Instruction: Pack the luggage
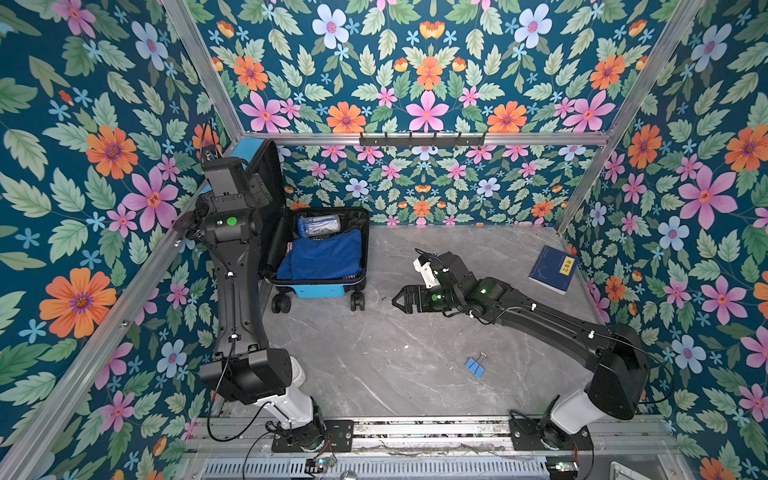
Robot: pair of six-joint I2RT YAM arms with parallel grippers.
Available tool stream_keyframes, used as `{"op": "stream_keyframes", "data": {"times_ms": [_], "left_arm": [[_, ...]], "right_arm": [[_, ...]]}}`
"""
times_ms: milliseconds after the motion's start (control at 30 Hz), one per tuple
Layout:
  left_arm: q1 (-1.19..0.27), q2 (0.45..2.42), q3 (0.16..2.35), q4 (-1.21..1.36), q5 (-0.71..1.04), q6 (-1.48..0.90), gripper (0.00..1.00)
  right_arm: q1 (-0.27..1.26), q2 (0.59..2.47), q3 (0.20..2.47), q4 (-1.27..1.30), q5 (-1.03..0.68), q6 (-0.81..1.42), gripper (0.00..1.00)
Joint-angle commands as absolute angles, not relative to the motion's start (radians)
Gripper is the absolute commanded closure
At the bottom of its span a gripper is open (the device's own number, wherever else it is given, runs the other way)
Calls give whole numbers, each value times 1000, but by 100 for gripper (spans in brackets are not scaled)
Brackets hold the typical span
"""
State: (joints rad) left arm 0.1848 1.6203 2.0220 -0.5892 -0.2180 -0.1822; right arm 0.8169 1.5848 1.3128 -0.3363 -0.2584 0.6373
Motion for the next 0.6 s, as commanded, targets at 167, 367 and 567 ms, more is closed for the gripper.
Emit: {"op": "stream_keyframes", "data": {"times_ms": [167, 367, 567], "left_arm": [[187, 1654, 2053, -528, -359, -128, 22], [187, 1655, 2013, -513, -379, -117, 21], [187, 1650, 1934, -496, -275, -137, 22]], "right_arm": [[819, 1641, 1339, -327, -295, 668, 2], [824, 1701, 1404, -376, -301, 656, 2], [823, 1710, 1416, -379, -286, 664, 3]]}}
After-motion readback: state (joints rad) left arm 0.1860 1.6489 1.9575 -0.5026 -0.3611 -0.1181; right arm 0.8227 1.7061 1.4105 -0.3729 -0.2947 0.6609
